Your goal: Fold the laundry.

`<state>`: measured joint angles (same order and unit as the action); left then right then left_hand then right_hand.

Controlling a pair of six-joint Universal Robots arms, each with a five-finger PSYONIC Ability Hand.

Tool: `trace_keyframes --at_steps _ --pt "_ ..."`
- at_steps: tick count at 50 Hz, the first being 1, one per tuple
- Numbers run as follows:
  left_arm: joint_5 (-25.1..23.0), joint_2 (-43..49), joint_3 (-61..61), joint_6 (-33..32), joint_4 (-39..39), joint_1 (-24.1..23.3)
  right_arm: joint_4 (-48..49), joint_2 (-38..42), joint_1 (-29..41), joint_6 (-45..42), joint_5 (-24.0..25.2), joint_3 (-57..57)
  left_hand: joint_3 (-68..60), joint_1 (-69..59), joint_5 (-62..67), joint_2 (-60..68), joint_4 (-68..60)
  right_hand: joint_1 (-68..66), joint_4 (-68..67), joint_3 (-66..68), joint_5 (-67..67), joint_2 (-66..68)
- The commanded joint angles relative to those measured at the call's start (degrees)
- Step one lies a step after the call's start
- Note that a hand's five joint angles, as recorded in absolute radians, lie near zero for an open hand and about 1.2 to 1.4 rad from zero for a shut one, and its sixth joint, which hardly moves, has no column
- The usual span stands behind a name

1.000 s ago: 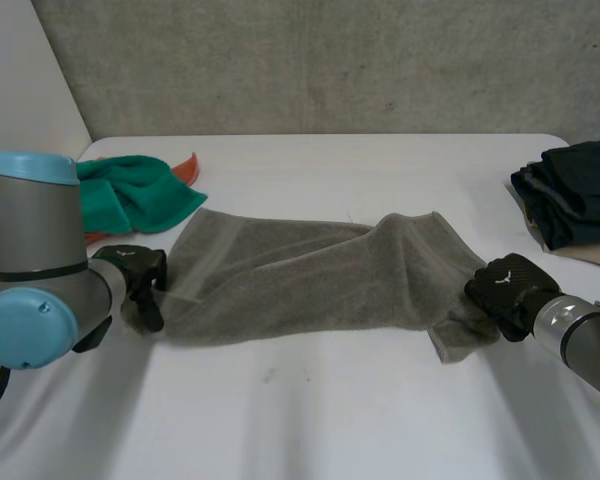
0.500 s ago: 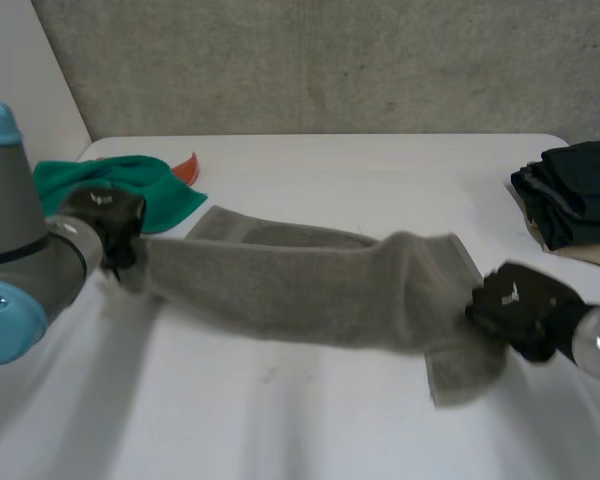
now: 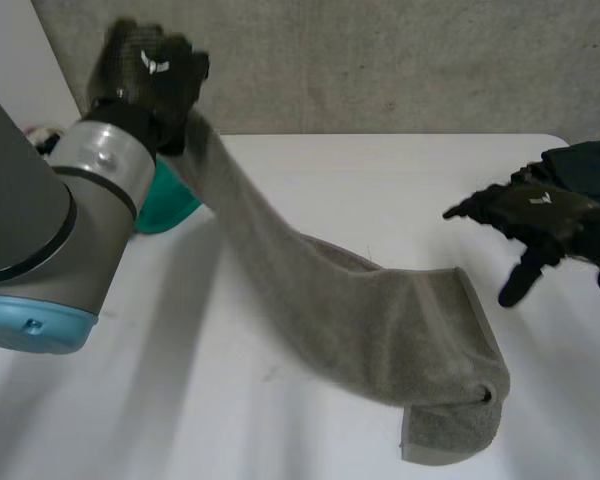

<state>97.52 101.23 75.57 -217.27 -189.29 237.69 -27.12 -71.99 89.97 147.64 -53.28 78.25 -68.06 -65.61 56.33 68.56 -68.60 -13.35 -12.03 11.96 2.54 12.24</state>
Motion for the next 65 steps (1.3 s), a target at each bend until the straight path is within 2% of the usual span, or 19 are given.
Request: trace_keyframes --at_steps 1,14,15,17,18,19,22,23,26,27,31,34,37,41,47,52,56,63,65 --pt "0.0 -4.2 -1.5 -2.3 -4.3 -3.5 -0.5 13.8 10.3 6.1 -10.9 -16.3 -11.9 -14.4 13.7 11.4 -11.4 3.4 2.0 -2.0 -2.5 -2.2" --pt "-0.2 -6.8 -1.3 -2.7 -4.7 -5.8 -0.4 33.7 18.7 8.5 -14.3 -31.7 -11.9 -14.4 13.7 11.4 -11.4 2.3 1.0 -0.9 -1.5 -1.2" --pt "-0.1 -6.8 -1.3 -2.7 -4.7 -5.8 -0.4 35.0 18.8 8.5 -15.9 -32.9 -11.9 -14.4 13.7 11.4 -11.4 -25.0 -26.4 26.4 25.9 26.2" --pt "0.0 -6.8 -1.2 -2.8 -4.6 -5.7 -0.4 35.2 18.8 8.5 -17.8 -34.0 -11.9 -14.4 13.7 11.4 -11.4 -62.0 -63.3 63.4 62.8 63.1" --pt "0.0 -6.7 -1.2 -2.8 -4.6 -5.7 -0.2 34.7 18.8 8.5 -18.9 -34.3 -11.9 -14.4 13.7 11.4 -11.4 -66.6 -67.9 68.0 67.4 67.7" --pt "0.1 -6.6 -1.1 -2.8 -4.6 -5.7 0.4 32.5 18.8 8.4 -21.7 -34.3 -11.9 -14.4 13.7 11.4 -11.4 -66.6 -68.0 68.0 67.5 67.8" --pt "0.3 -6.3 -0.8 -3.1 -4.5 -5.4 2.3 26.4 18.8 7.8 -25.1 -33.3 -11.9 -14.4 13.7 11.4 -11.4 -66.6 -68.0 68.0 67.5 67.8" --pt "0.3 -6.3 -0.8 -3.2 -4.4 -5.1 4.0 21.6 18.2 7.1 -26.4 -31.6 -11.9 -14.4 13.7 11.4 -11.4 -66.6 -68.0 68.0 67.5 67.8" --pt "0.5 -6.2 0.0 -3.5 -3.9 -3.5 5.8 14.2 16.7 3.6 -26.6 -28.1 -11.9 -14.4 13.7 11.4 -11.4 -66.6 -68.0 68.0 67.5 67.8" --pt "0.6 -6.3 0.5 -3.5 -3.8 -2.6 6.3 9.5 14.6 -0.1 -26.7 -25.7 -11.9 -14.4 13.7 11.4 -11.4 -66.6 -68.0 68.0 67.5 67.8" --pt "0.7 -6.7 3.1 -3.9 -3.0 2.1 6.1 -0.4 10.3 -8.4 -27.1 -20.7 -11.9 -14.4 13.7 11.4 -11.4 -66.6 -68.0 68.0 67.5 67.8" --pt "0.7 -7.2 4.8 -3.4 -2.4 3.6 5.9 -6.2 9.2 -10.9 -27.3 -17.7 -11.9 -14.4 13.7 11.4 -11.4 -66.6 -68.0 68.0 67.5 67.8" --pt "0.7 -7.9 7.0 -3.3 -2.4 3.8 4.7 -9.5 9.1 -11.3 -27.4 -15.4 -11.9 -14.4 13.7 11.4 -11.4 -66.6 -68.0 68.0 67.5 67.8" --pt "0.7 -8.0 10.3 -2.9 -2.2 4.0 -3.6 -13.3 7.9 -14.5 -26.2 -8.3 -11.9 -14.4 13.7 11.4 -11.4 -66.6 -68.0 68.0 67.5 67.8" --pt "0.2 -5.4 17.0 -3.2 -0.7 4.4 -11.0 -13.8 5.9 -25.5 -25.4 2.2 -11.9 -14.4 13.7 11.4 -11.4 -66.6 -68.0 68.0 67.5 67.8" --pt "0.1 3.9 16.3 -3.3 -0.6 5.5 -8.0 -8.0 6.1 -29.4 -26.3 3.1 -11.9 -14.4 13.7 11.4 -11.4 -66.6 -68.0 68.0 67.5 67.8" --pt "0.3 8.7 9.9 -3.6 -1.1 5.6 -2.8 3.1 6.3 -25.3 -27.9 -6.4 -11.9 -14.4 13.7 11.4 -11.4 -66.6 -68.0 68.0 67.5 67.8" --pt "0.3 17.6 -12.3 -3.5 -4.9 5.9 5.2 11.2 10.5 -17.3 -33.5 -23.1 -11.9 -14.4 13.7 11.4 -11.4 -66.6 -68.0 68.0 67.5 67.8" --pt "0.4 19.3 -21.2 -3.5 -8.2 5.8 11.4 13.3 11.8 -16.2 -34.9 -29.1 -11.9 -14.4 13.7 11.4 -11.4 -66.6 -68.0 68.0 67.5 67.8"
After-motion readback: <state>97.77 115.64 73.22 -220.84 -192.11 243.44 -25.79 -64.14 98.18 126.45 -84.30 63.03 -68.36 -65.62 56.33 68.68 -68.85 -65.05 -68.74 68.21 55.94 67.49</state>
